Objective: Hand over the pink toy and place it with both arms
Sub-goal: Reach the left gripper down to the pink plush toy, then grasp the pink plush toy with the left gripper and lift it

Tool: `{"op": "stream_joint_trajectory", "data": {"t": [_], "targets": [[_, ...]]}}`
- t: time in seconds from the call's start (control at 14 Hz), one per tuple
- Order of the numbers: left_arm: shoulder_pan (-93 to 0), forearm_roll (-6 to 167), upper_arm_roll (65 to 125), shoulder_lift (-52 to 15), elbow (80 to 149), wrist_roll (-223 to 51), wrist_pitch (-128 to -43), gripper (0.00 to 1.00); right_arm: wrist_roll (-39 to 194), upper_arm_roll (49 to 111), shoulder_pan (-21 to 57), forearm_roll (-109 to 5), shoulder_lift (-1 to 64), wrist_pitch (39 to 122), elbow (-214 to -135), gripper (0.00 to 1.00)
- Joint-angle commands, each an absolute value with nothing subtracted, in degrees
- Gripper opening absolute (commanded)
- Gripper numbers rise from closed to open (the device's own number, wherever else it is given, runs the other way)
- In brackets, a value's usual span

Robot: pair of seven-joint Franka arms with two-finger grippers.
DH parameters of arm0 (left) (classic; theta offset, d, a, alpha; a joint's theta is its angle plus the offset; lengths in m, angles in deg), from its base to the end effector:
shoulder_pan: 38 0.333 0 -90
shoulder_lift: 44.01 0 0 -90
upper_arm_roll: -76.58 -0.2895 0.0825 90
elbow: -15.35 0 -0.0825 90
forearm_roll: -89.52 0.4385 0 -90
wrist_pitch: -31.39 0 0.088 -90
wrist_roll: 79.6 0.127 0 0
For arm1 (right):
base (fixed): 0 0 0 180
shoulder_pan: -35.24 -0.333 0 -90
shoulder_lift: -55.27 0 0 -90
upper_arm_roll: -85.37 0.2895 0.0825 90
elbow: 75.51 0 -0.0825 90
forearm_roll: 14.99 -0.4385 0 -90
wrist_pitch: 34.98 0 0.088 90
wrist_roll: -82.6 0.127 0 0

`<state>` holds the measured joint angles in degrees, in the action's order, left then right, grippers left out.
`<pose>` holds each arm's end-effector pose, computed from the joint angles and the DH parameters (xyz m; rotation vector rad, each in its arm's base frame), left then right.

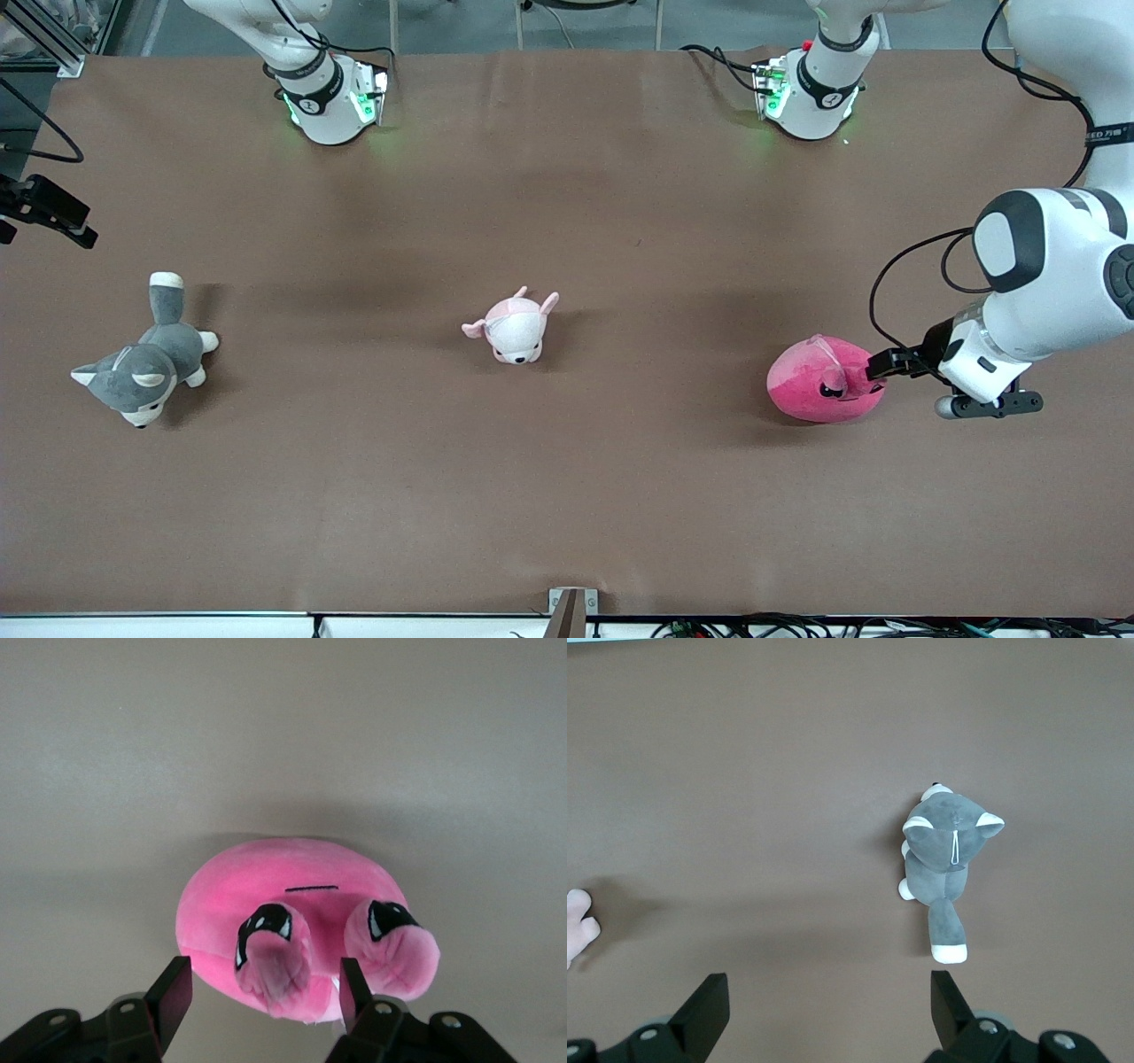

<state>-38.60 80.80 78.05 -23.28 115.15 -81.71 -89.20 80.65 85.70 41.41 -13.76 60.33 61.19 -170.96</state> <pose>0.6870 -0.0338 0.2968 2.9992 0.1198 -0.0063 0.5927 -0.0630 0.5907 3.1073 -0.1036 0.1543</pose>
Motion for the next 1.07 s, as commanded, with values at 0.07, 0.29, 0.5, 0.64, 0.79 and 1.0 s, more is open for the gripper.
{"op": "stream_joint_trajectory", "data": {"t": [0.07, 0.29, 0.5, 0.64, 0.79, 1.0], "targets": [[-38.7, 79.9, 78.1, -21.4, 114.0, -81.6, -88.2, 0.55, 80.3, 86.4, 42.5, -13.2, 61.3, 60.6, -171.2, 1.0], [-38.7, 79.9, 78.2, -21.2, 114.1, -81.5, -88.0, 0.4, 80.7, 86.5, 42.2, -13.4, 61.3, 60.4, -171.2, 1.0], [-39.1, 79.9, 78.9, -20.8, 114.0, -81.3, -87.9, 0.1, 80.2, 86.6, 42.1, -13.4, 61.3, 60.3, -171.2, 1.0], [-39.0, 79.9, 80.3, -21.7, 113.5, -81.4, -87.0, 0.01, 80.2, 86.6, 42.4, -13.4, 61.3, 60.3, -171.2, 1.0], [-38.6, 79.9, 82.9, -24.0, 110.6, -81.7, -81.8, 0.0, 80.7, 86.5, 42.4, -13.4, 61.3, 60.2, -171.2, 1.0], [-38.6, 79.2, 88.1, -26.3, 104.1, -87.3, -72.0, 0.0, 80.7, 86.7, 41.9, -16.2, 61.0, 59.7, -171.4, 1.0]]}}
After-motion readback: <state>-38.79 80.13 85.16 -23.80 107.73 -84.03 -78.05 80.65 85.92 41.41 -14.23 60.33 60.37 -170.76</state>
